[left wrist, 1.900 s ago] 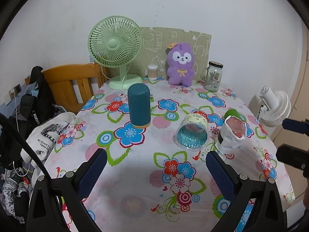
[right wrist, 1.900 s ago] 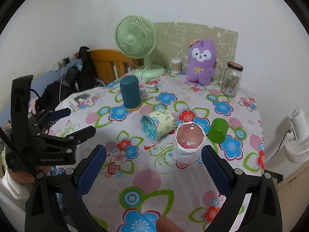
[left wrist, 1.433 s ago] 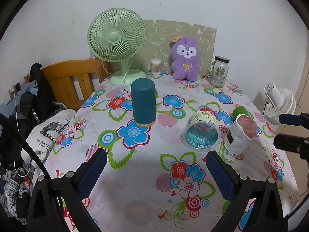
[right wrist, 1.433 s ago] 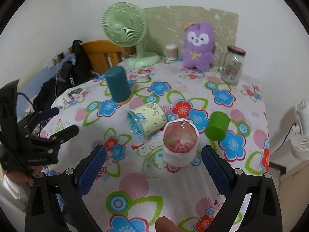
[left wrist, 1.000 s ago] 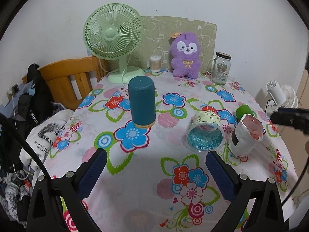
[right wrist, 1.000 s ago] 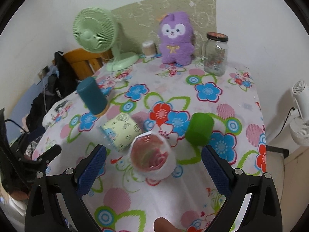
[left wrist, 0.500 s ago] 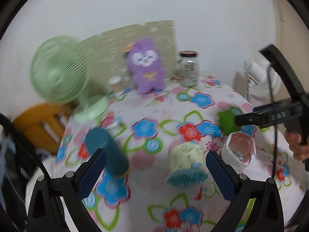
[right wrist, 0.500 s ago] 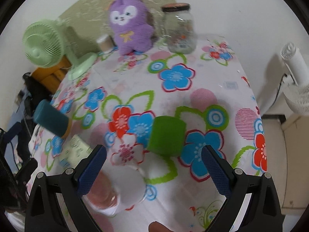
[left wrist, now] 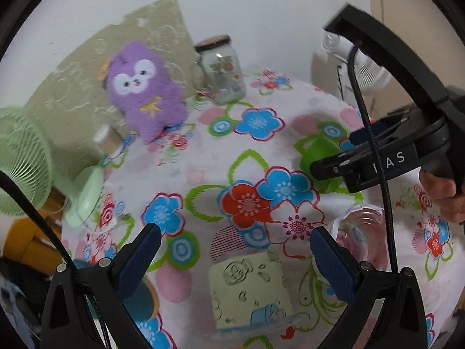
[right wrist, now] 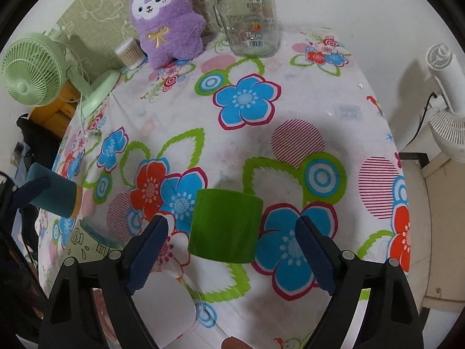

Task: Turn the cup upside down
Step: 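Reach the right tool to the green cup and close around it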

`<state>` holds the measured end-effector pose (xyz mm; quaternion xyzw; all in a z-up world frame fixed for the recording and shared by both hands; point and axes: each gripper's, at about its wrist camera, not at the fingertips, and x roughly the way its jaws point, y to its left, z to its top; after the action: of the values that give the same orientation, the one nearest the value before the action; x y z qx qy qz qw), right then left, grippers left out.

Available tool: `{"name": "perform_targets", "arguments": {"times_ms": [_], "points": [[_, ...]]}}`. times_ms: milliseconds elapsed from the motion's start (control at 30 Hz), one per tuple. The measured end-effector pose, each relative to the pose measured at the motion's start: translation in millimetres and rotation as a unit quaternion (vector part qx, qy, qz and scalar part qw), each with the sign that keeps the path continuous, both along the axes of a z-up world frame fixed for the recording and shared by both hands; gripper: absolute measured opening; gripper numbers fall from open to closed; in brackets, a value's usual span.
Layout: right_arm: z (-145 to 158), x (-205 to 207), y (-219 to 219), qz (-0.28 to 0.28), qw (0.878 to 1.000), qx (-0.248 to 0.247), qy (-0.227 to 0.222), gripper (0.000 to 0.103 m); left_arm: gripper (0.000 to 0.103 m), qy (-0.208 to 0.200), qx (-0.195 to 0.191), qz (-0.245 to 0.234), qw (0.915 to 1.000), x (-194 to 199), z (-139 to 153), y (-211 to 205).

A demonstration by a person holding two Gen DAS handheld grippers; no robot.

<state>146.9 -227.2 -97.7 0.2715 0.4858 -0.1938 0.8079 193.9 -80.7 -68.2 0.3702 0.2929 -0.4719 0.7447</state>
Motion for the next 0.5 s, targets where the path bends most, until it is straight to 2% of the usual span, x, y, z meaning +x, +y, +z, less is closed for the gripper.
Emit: {"name": "perform_targets", "arguments": {"times_ms": [133,300,500], "points": [[-9,6,-3,0.005,1.0,0.027,0.003,0.081,0.103,0.002,0.031,-0.019,0.9994,5,-7,-16],[-16,12,-2,0.017,0.999,0.044,0.004,0.056,0.103,0.025,0.06,-0.036,0.9972,14,-9,-34],[-10,11,0,0.024,0.999,0.037,-0.006,0.055,0.103,0.023,0.068,-0.043,0.9965,15,-8,-40]]}}
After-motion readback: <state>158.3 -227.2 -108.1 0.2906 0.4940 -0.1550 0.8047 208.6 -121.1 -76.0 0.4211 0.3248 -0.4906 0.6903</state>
